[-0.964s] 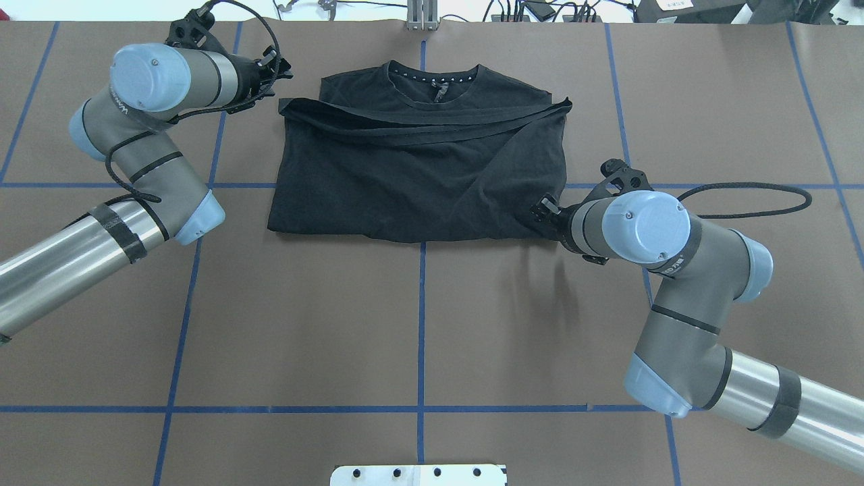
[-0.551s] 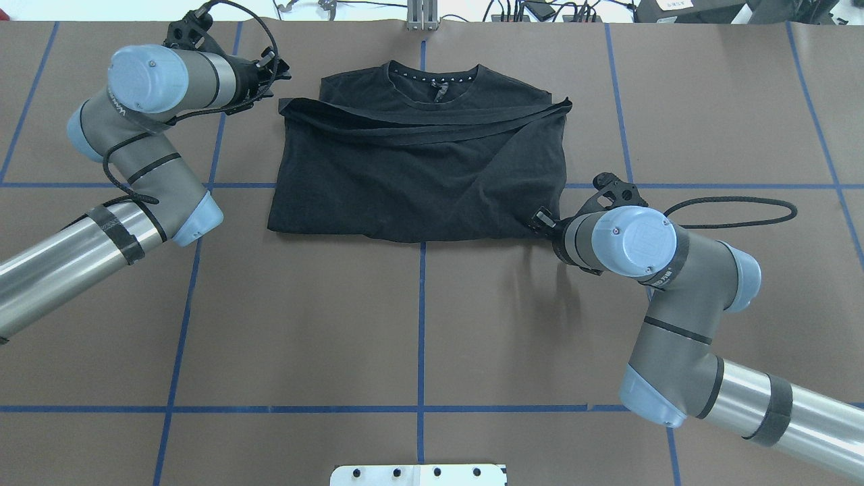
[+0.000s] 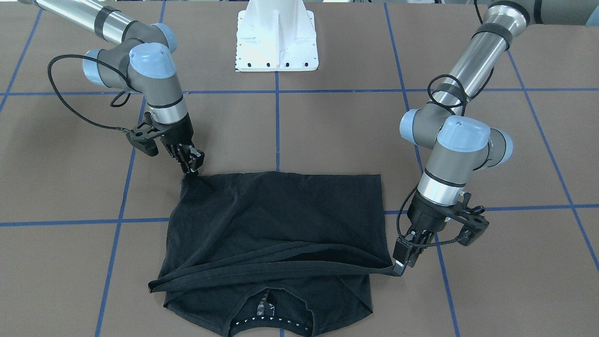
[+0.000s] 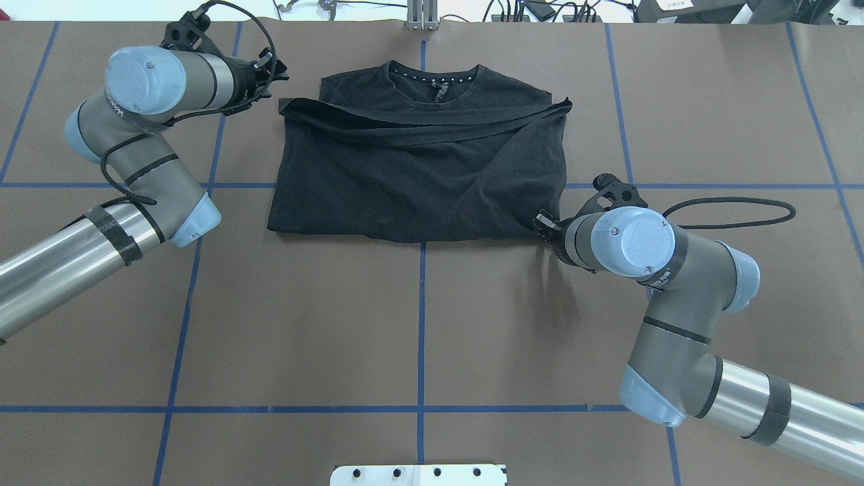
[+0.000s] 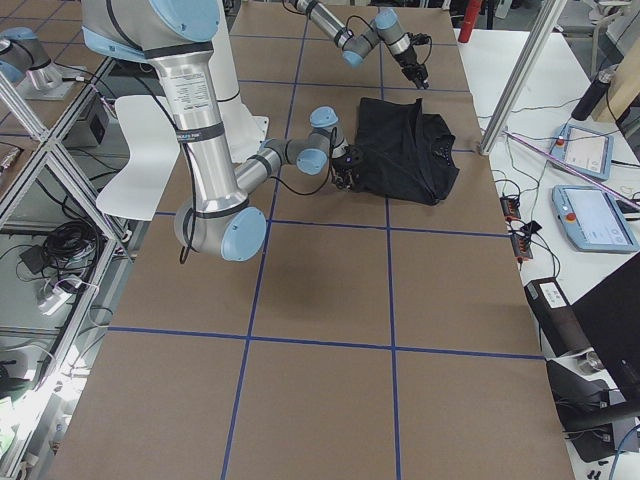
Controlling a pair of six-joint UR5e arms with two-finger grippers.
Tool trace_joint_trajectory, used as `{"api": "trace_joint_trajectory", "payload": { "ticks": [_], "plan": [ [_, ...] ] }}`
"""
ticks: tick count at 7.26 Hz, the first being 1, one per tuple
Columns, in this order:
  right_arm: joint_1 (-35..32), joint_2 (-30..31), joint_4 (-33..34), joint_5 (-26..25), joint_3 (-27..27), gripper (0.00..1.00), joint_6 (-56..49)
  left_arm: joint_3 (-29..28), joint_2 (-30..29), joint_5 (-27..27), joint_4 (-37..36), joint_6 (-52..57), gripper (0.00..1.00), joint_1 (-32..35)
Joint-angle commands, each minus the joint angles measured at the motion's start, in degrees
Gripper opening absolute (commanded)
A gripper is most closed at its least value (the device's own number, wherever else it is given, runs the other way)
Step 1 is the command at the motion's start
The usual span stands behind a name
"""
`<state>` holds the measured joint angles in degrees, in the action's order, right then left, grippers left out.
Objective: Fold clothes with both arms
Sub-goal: 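Drag the shirt corner toward the robot with the right gripper while the left withdraws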
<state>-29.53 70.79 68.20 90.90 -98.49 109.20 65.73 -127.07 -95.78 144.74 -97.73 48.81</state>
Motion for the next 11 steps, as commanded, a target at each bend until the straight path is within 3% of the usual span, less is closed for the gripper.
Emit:
{"api": "trace_joint_trajectory", "payload": {
  "ticks": [1, 3, 6, 8, 9, 11],
  "plan": [
    [-0.26, 0.31, 0.0, 0.59, -0.21, 0.0, -0.39, 0.02, 0.15, -0.02, 0.01, 0.08, 0.54, -0.03],
    [-0.79, 2.75, 0.26, 1.38, -4.05, 0.0, -0.48, 0.02, 0.15, -0.11, 0.01, 0.08, 0.54, -0.03],
    [-1.5, 13.19, 0.79, 5.25, -16.86, 0.0, -0.4, 1.68, 0.24, -0.19, -0.16, 0.0, 0.54, 0.05],
    [0.33, 17.7, 0.7, 16.26, -25.58, 0.0, 10.69, 6.58, 2.07, -0.8, -0.16, -0.27, 0.54, 0.05],
    [5.75, 18.15, 0.62, 18.85, -26.74, 0.0, 16.34, 8.7, 2.96, -3.94, -0.25, -0.44, 0.54, 0.14],
    [13.49, 18.07, 0.09, 27.71, -29.38, 0.0, 27.26, 12.12, 3.4, -5.02, -1.65, -2.63, 0.54, 0.05]
  ]
}}
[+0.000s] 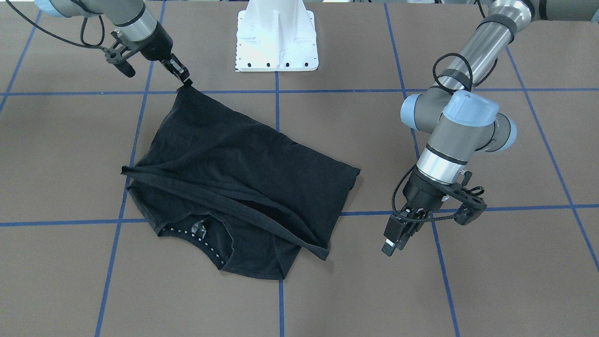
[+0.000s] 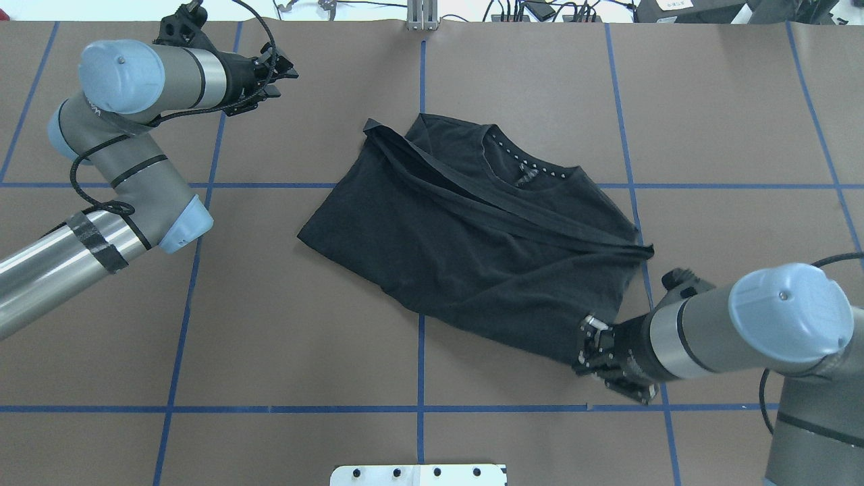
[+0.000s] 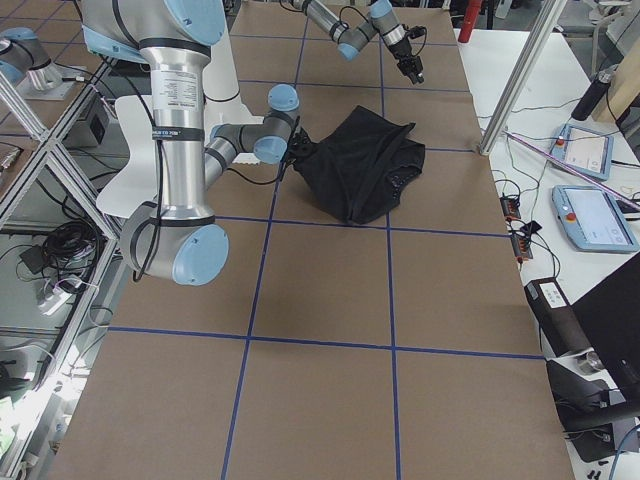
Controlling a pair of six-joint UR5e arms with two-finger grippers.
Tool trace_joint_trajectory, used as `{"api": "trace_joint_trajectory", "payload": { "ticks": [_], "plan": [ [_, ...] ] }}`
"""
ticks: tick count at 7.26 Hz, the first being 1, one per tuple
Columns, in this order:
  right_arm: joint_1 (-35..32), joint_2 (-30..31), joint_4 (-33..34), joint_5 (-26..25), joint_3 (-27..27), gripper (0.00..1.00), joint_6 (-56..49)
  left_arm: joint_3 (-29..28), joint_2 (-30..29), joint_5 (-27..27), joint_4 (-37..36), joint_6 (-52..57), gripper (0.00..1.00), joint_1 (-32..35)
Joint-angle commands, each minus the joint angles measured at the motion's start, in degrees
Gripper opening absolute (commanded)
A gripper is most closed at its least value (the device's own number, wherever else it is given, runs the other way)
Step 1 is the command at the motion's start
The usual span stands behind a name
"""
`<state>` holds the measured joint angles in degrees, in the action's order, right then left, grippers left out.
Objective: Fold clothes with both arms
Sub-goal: 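Drag the shirt corner toward the robot with the right gripper while the left withdraws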
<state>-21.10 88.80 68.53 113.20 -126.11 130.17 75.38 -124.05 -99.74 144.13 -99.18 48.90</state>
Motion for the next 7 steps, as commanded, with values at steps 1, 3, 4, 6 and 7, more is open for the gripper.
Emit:
{"api": "trace_joint_trajectory", "payload": {
  "ticks": [1, 3, 4, 6, 7],
  "plan": [
    [7.98, 0.32, -0.24, 5.62, -2.99, 0.1, 7.2, 6.15, 0.56, -4.55, -4.61, -2.75, 0.54, -0.03],
    [10.73, 0.41, -0.24, 5.45, -3.7, 1.0, 7.47, 17.37, 8.77, -5.73, -6.49, -3.91, 0.54, -1.07],
    [10.03, 0.41, -0.15, 5.53, -5.01, 1.0, 7.47, 21.35, 12.22, -5.55, -6.49, -4.0, 0.56, -3.26],
    [3.3, -0.29, -0.15, 5.97, -5.55, 1.0, 6.86, 24.62, 13.3, -3.9, -10.24, -5.31, 0.68, -8.43],
    [-0.74, -0.55, -0.06, 5.45, -5.03, 1.0, 5.81, 26.9, 13.31, 0.3, -15.49, -5.32, 0.71, -12.99]
  ]
}}
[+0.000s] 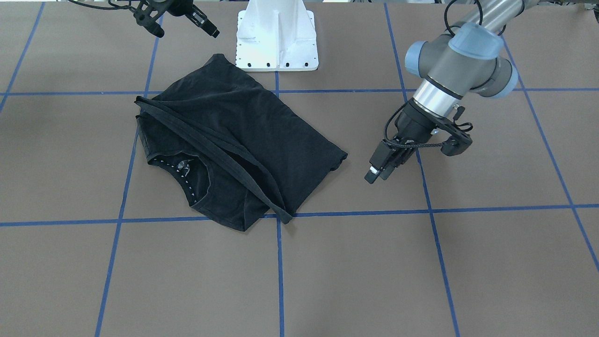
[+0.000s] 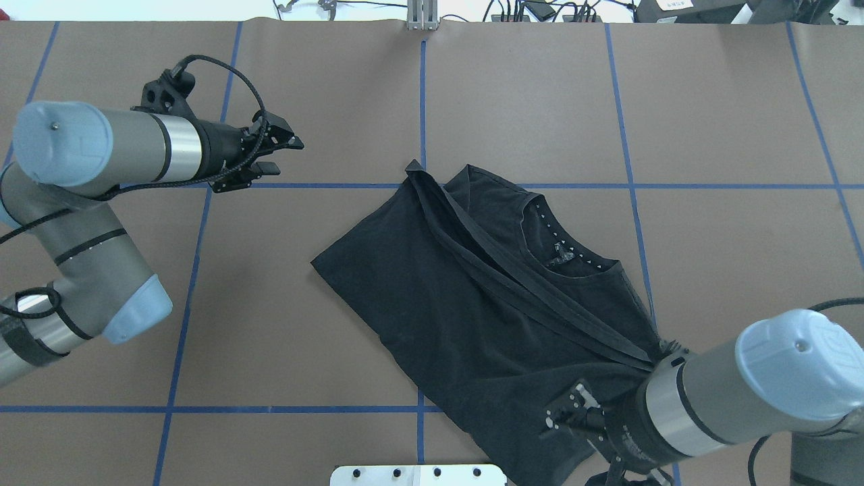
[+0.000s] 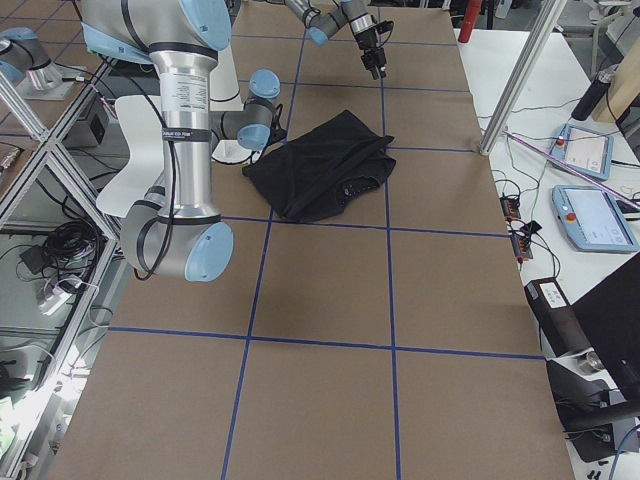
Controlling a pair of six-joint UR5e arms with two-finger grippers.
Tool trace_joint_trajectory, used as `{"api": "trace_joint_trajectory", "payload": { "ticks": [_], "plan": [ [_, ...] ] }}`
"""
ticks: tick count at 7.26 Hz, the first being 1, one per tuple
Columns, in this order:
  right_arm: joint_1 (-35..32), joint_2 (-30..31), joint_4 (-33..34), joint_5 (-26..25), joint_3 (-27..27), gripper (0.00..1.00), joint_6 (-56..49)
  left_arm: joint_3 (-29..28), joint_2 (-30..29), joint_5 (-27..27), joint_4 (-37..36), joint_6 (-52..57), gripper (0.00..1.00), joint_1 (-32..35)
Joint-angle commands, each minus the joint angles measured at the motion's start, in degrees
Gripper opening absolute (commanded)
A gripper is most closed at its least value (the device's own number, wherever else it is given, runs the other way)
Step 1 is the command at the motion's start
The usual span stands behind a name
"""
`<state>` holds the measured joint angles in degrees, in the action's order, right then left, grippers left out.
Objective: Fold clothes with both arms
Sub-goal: 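Fold the shirt over with the right gripper while the left gripper reaches toward it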
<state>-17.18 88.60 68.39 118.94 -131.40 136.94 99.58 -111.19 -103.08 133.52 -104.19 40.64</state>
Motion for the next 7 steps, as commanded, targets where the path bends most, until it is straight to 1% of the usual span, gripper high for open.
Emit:
{"api": "trace_joint_trajectory", "payload": {
  "ticks": [1, 2, 3, 4, 7],
  "plan": [
    [-9.22, -2.09, 0.33, -0.64, 1.05, 1.0, -5.15, 3.43, 0.45, 6.9, -10.85, -0.22, 0.69, -8.52],
    [-13.27, -4.98, 0.6, -0.55, 3.23, 1.0, -7.19, 2.91, 1.32, 7.89, -11.87, -0.31, 0.67, -11.87],
    [-14.79, -8.06, 0.69, -0.47, 6.74, 1.0, -7.21, 2.38, 1.59, 8.42, -11.88, -0.22, 0.66, -13.03],
    [-15.42, -8.78, 0.6, -0.47, 8.08, 1.0, -7.48, 1.42, 1.68, 8.51, -11.88, -0.22, 0.64, -13.74],
    [-16.65, -8.71, 0.6, 0.06, 8.79, 1.0, -9.84, -0.16, 0.98, 8.51, -11.88, -0.13, 0.62, -14.36]
  ]
}}
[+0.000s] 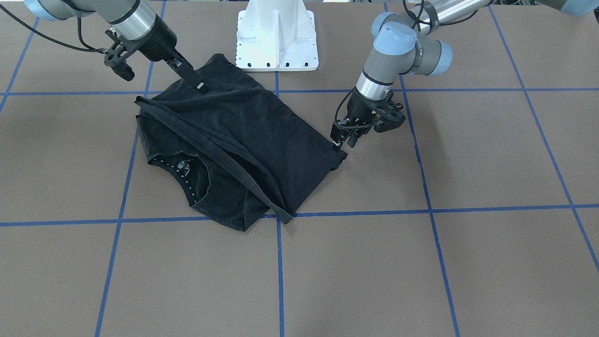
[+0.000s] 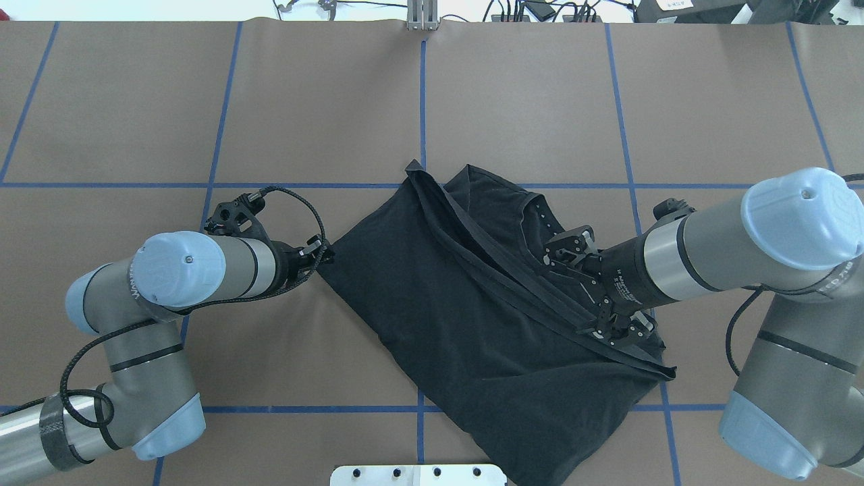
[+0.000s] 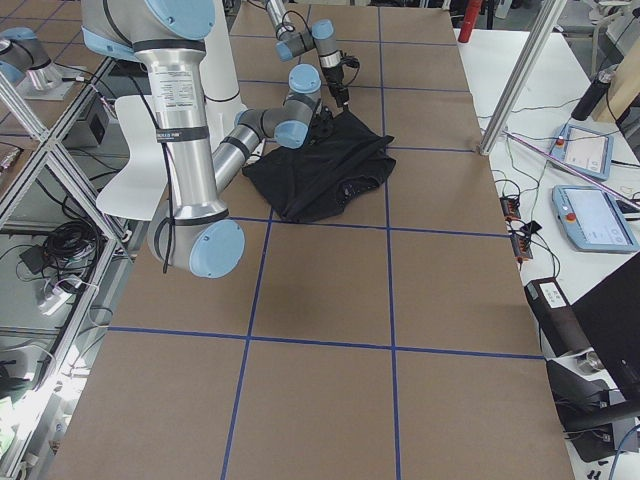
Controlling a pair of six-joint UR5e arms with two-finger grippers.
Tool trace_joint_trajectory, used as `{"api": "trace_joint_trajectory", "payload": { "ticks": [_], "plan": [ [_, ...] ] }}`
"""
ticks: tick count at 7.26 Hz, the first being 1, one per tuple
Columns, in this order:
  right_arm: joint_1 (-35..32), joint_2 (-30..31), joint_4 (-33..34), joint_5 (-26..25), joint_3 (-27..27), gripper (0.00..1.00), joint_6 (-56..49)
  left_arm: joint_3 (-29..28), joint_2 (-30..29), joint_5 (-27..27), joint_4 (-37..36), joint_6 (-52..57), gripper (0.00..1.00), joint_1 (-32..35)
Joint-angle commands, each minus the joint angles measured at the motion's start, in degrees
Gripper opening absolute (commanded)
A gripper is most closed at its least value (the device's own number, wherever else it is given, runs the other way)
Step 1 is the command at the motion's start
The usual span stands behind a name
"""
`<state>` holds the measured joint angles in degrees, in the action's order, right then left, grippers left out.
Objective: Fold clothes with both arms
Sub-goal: 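Fold the shirt over with the right gripper while the left gripper reaches toward it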
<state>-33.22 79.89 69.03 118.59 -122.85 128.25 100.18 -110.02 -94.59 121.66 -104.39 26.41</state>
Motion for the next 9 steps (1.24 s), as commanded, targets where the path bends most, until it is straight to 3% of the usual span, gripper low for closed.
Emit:
{"api": "trace_joint_trajectory", "payload": {
  "ticks": [1, 6, 7, 8, 9],
  "plan": [
    [-0.62, 0.0, 0.05, 0.5, 0.24, 1.0, -1.16, -0.86, -0.28, -0.07, -0.01, 0.15, 0.61, -0.22],
    [-0.45, 0.44, 0.05, 0.59, -0.29, 1.0, -1.16, -4.2, -2.39, 0.2, 0.07, 1.03, 0.58, -0.31],
    [-0.45, 0.44, 0.05, 0.59, -0.29, 1.0, -1.25, -4.38, -2.39, 0.54, 0.16, 1.03, 0.54, -0.22],
    [-0.45, 0.53, 0.05, 0.59, -0.29, 1.0, -1.16, -4.29, -2.39, 0.55, 0.16, 1.03, 0.22, -0.05],
    [-0.45, 0.61, 0.05, 0.59, -0.29, 1.0, -1.16, -4.03, -2.39, 0.55, 0.25, 1.12, 0.0, 0.39]
  ]
}}
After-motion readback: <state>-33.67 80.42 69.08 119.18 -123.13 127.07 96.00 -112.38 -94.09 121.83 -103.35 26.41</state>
